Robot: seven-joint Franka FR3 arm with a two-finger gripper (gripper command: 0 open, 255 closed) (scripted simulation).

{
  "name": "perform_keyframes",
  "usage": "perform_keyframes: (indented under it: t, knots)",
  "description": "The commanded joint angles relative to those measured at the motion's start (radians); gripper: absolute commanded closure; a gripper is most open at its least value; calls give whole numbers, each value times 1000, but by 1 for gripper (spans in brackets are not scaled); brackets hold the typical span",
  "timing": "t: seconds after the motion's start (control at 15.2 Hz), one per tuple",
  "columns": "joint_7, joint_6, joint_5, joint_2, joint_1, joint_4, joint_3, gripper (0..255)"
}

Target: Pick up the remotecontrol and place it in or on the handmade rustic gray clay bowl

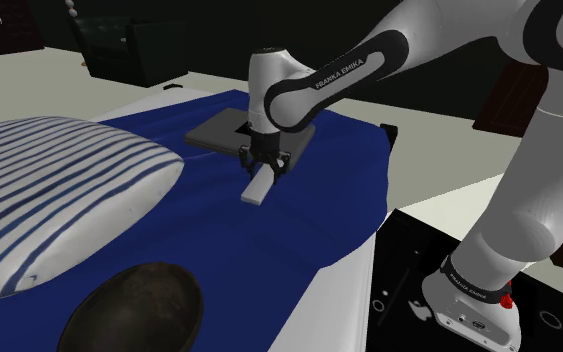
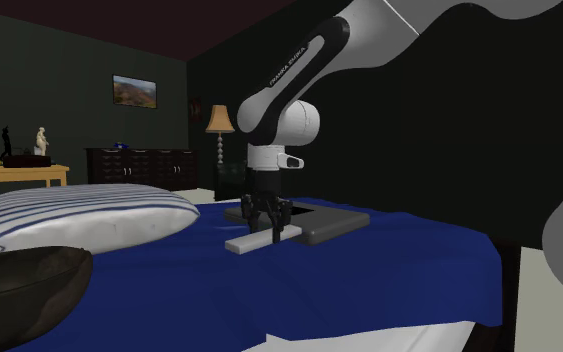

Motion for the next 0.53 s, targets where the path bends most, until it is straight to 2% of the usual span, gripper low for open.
perform_keyframes:
  t: [0.0,0.46]
  knots:
    - [-4,-25,8,-12,-1,14,2,255]
    - [-21,-112,33,-56,-6,63,5,255]
